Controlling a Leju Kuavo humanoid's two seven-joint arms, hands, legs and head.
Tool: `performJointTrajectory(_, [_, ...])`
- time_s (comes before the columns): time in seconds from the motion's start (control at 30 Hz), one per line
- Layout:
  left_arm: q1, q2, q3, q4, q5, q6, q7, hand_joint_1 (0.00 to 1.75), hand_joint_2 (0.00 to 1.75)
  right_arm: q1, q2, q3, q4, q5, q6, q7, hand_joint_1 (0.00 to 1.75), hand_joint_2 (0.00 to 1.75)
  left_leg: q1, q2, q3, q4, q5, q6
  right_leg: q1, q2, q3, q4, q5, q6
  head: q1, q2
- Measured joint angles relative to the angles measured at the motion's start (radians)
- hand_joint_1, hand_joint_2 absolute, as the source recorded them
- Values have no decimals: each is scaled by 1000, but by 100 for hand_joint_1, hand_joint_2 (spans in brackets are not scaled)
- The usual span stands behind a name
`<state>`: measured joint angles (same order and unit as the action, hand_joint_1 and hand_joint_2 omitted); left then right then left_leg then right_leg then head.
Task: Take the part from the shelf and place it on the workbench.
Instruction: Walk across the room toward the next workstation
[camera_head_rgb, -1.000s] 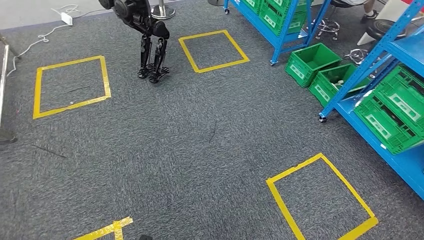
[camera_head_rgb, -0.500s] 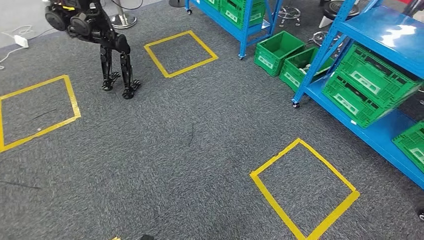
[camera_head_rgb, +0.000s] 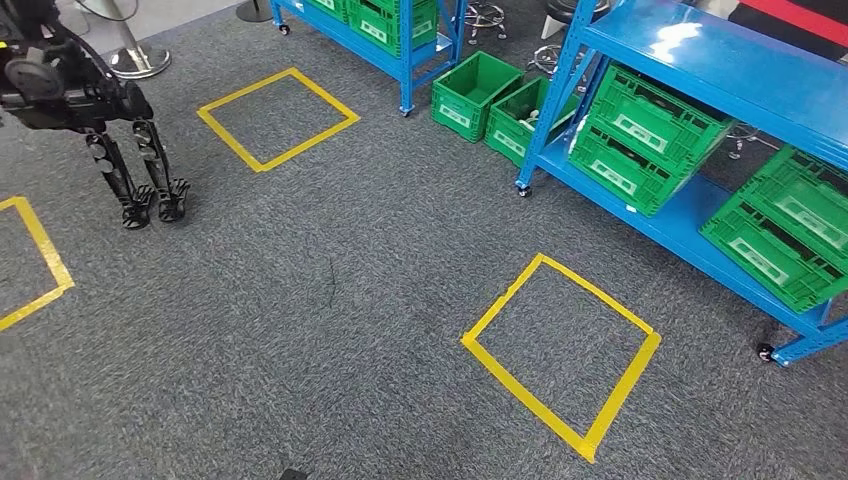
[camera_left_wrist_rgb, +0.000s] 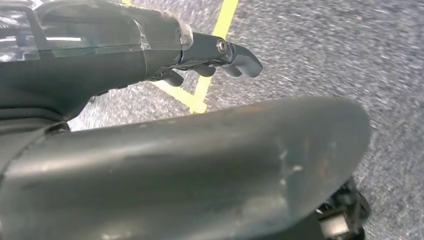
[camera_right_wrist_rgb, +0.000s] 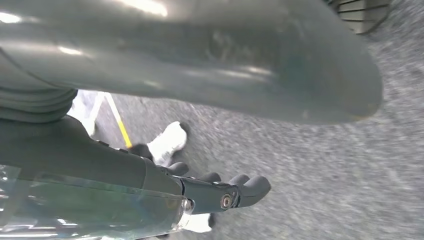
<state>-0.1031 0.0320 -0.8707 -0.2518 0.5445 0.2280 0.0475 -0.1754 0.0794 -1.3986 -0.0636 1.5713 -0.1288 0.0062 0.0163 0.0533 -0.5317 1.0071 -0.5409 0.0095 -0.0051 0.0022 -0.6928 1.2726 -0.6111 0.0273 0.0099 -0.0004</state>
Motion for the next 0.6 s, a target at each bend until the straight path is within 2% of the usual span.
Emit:
performJointTrajectory(0.03, [-1,0,0,0,0,0,0,0,0,4,0,0,0,0,0,0,0,0,0,10,7,0,-5,-2,-1,-7,18,-45,38,-2,0,0])
performJointTrajectory(0.07, [-3,0,-1,0,0,0,0,0,0,5,-1,0,0,0,0,0,0,0,0,20,14,0,-11,-5,0,-22,48,-112,77,-5,1,0])
performJointTrajectory(0.1, [-4,-1,-2,0,1,0,0,0,0,5,-2,0,0,0,0,0,0,0,-2,29,20,0,-16,-9,5,-41,78,-175,104,-11,1,0])
performJointTrajectory(0.13, [-5,-1,-3,0,1,0,0,0,0,3,-2,0,0,0,0,0,0,0,-4,36,24,0,-21,-15,9,-59,100,-221,118,-17,2,0])
performJointTrajectory(0.17, [-7,-1,-4,0,2,0,0,0,0,1,-2,0,0,0,0,-1,0,0,-6,44,27,-1,-25,-19,14,-69,111,-244,117,-23,2,0])
performJointTrajectory(0.23, [-9,-1,-5,-1,3,0,1,0,0,0,-3,0,0,0,0,-1,0,0,-7,60,36,-5,-29,-29,17,-61,114,-251,110,-34,1,0])
performJointTrajectory(0.27, [-10,-1,-6,-1,4,0,1,0,0,2,-4,0,0,0,0,-1,0,0,-5,47,40,-4,-35,-34,16,-52,117,-257,111,-38,0,0])
performJointTrajectory(0.33, [-11,-2,-6,-2,4,-1,1,0,0,1,-4,-1,0,0,0,0,0,0,-3,-11,23,43,-69,-41,10,-33,127,-269,115,-50,-3,0])
performJointTrajectory(0.37, [-10,-2,-6,-2,5,-1,2,0,0,-2,-4,-1,0,0,1,0,0,0,-1,-44,-5,98,-97,-43,8,-23,131,-272,115,-54,-7,0])
performJointTrajectory(0.4, [-9,-2,-6,-2,5,-1,2,0,0,-4,-4,-1,0,0,1,0,0,0,-1,-59,-44,165,-125,-43,7,-11,132,-273,114,-58,-11,0])
performJointTrajectory(0.43, [-7,-2,-6,-2,6,-1,3,0,0,-6,-4,-1,0,0,1,0,0,0,-1,-61,-82,226,-143,-43,8,3,133,-272,113,-60,-14,0])
performJointTrajectory(0.47, [-5,-1,-6,-1,6,-1,3,0,0,-5,-4,-1,0,0,1,0,0,0,0,-60,-111,262,-142,-44,9,18,135,-271,111,-61,-15,0])
performJointTrajectory(0.5, [-4,-1,-6,-1,6,-1,3,0,0,-3,-4,-1,0,0,1,0,0,0,0,-61,-123,263,-120,-43,9,33,139,-270,108,-61,-16,0])
performJointTrajectory(0.53, [-3,-1,-7,-1,6,-1,3,0,0,-1,-4,-1,0,0,1,0,0,0,0,-65,-117,228,-80,-42,9,48,143,-268,105,-59,-16,0])
performJointTrajectory(0.57, [-3,-1,-7,-1,6,-1,3,0,0,0,-4,-1,0,0,1,0,0,0,1,-81,-97,167,-33,-39,8,63,147,-266,101,-56,-17,0])
performJointTrajectory(0.6, [-4,0,-6,-1,6,-1,3,0,0,-1,-3,-2,0,0,2,0,0,0,4,-111,-75,110,0,-36,8,75,149,-263,96,-52,-18,0])
